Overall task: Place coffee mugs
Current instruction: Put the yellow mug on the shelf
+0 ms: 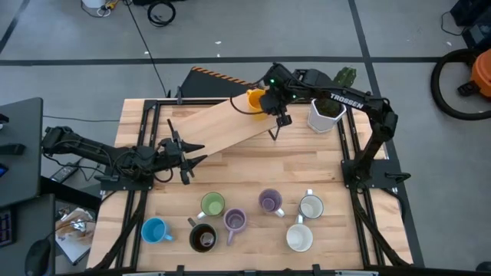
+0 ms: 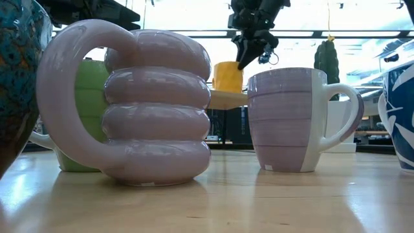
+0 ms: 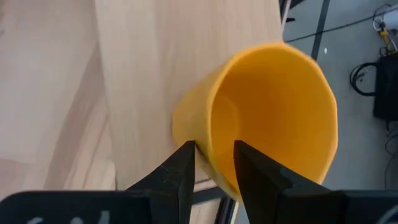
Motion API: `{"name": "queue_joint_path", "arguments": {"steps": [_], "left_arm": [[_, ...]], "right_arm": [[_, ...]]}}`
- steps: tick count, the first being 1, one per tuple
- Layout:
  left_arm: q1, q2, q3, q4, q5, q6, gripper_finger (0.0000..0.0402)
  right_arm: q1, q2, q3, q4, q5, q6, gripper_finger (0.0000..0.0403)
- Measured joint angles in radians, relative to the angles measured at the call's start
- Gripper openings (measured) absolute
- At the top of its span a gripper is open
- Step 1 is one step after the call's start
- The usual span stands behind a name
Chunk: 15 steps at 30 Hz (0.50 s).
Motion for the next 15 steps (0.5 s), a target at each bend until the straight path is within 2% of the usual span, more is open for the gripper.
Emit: {"name": "queue_joint_path", "arguments": {"steps": [7, 15], "left_arm": [[0.005, 0.0, 0.0, 0.018, -0.018, -0.002, 0.0176], [0.092, 0.0, 0.0, 0.037, -0.027, -0.03, 0.0176]], "right_arm": [[-0.023, 0.001, 0.0, 0.001, -0.002, 0.006, 0.0116], [-0.022, 0.002, -0.001, 0.037, -0.005, 0.007, 0.0116]]}}
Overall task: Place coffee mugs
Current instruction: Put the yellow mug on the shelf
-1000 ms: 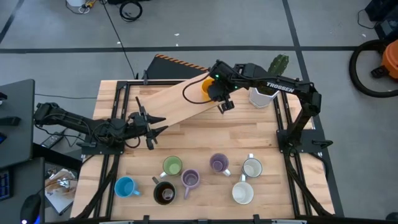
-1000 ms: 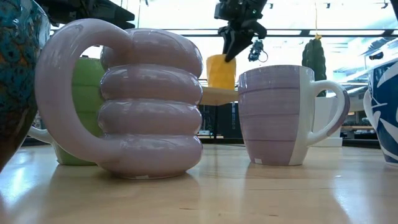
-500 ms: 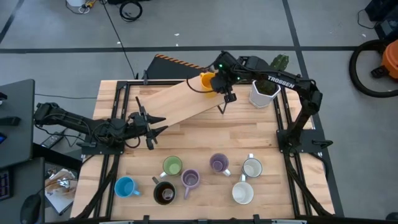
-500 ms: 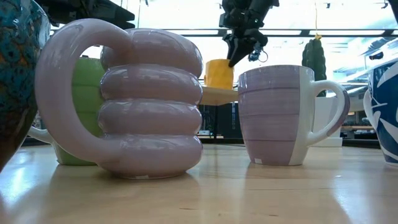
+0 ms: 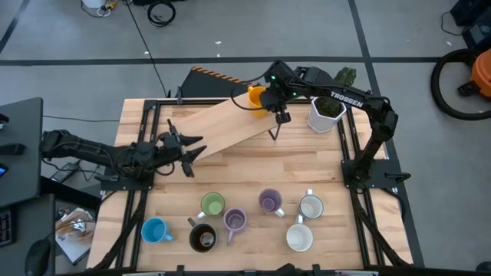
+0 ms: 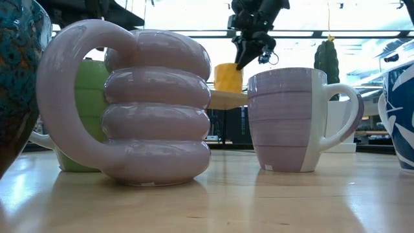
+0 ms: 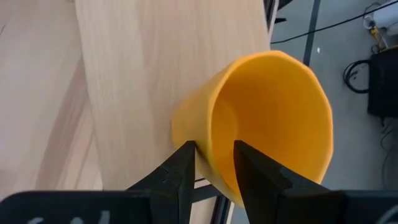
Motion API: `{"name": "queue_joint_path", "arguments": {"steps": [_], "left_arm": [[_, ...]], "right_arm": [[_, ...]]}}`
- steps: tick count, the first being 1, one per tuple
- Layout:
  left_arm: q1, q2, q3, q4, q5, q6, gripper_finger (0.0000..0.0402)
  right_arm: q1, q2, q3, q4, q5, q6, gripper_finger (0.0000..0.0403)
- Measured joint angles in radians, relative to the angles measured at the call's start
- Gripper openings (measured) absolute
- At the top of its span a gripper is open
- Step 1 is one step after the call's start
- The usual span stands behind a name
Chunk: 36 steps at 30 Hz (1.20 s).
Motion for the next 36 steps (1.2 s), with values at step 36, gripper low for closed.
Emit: {"name": "queue_joint_path", "arguments": {"steps": [36], "left_arm": [[0.017, 0.0, 0.0, -0.001, 0.001, 0.011, 0.0176]], "right_arm": [[-0.082, 0.001, 0.0, 0.078, -0.074, 0.009, 0.0116]]}}
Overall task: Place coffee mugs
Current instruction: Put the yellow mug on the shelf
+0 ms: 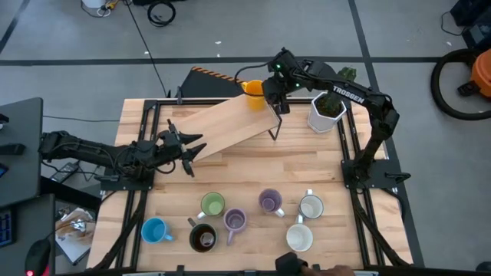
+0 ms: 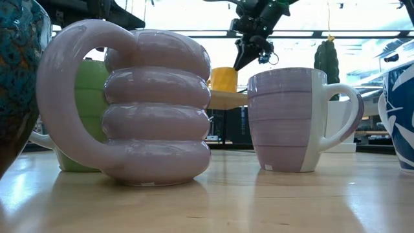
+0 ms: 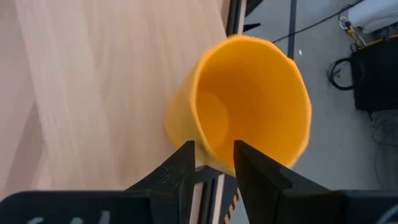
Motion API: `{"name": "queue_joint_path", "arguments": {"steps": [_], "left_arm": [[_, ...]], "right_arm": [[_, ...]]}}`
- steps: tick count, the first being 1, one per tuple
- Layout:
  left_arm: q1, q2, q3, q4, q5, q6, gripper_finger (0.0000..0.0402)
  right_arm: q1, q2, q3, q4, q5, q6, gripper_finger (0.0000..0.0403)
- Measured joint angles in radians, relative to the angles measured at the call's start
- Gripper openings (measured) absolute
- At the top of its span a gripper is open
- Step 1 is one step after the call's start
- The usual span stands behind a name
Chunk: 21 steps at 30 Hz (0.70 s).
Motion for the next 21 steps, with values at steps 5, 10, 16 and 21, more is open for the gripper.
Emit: {"name": "queue_joint_path", "arguments": {"steps": [5, 10, 16, 21], "left_arm": [[0.0, 0.0, 0.0, 0.0, 0.0, 0.0, 0.0176], [0.0, 0.0, 0.0, 0.0, 0.0, 0.0, 0.0176], [0.0, 0.0, 0.0, 0.0, 0.0, 0.0, 0.0176], [0.0, 0.0, 0.0, 0.0, 0.0, 0.0, 0.0176]], "right_arm": [[0.021, 0.0, -0.017, 0.023, 0.0, 0.0, 0.0116], [0.041, 0.001, -0.052, 0.069, 0.035, 0.018, 0.0116], [0.046, 0.001, -0.055, 0.106, 0.063, 0.059, 0.0116], [0.046, 0.001, -0.055, 0.121, 0.075, 0.114, 0.0116]]}}
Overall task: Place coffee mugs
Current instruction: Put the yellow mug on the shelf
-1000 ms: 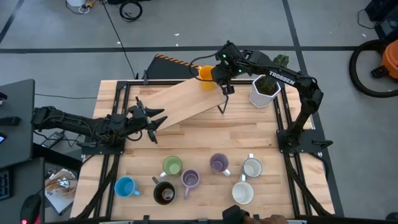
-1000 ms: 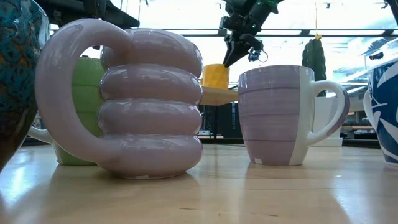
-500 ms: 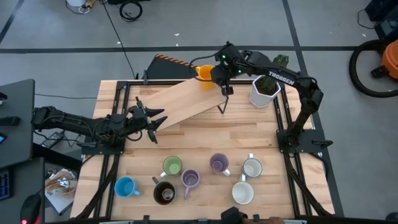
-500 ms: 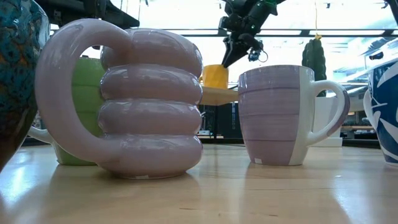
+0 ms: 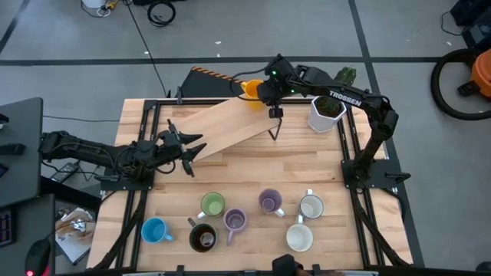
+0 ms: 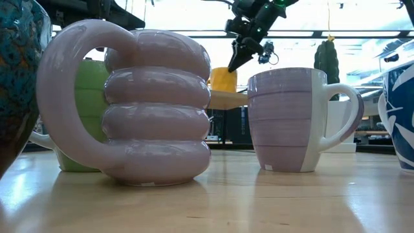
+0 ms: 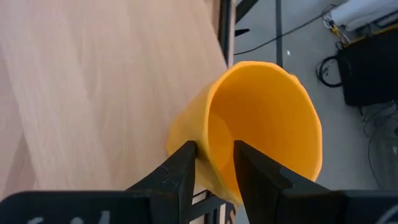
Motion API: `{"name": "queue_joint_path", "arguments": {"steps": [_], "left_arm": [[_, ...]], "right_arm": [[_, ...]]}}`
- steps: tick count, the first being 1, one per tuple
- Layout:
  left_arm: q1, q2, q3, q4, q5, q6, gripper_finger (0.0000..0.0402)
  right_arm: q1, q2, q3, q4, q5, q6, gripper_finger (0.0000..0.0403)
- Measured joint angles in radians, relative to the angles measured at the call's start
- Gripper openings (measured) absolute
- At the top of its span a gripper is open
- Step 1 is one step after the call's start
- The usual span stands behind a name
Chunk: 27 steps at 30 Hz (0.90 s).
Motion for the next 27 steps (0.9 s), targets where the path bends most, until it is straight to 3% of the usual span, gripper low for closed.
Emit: {"name": "queue_joint_path", "arguments": {"steps": [27], "left_arm": [[0.0, 0.0, 0.0, 0.0, 0.0, 0.0, 0.0176]], "right_arm": [[0.008, 0.0, 0.0, 0.037, 0.0, 0.227, 0.0103]]}}
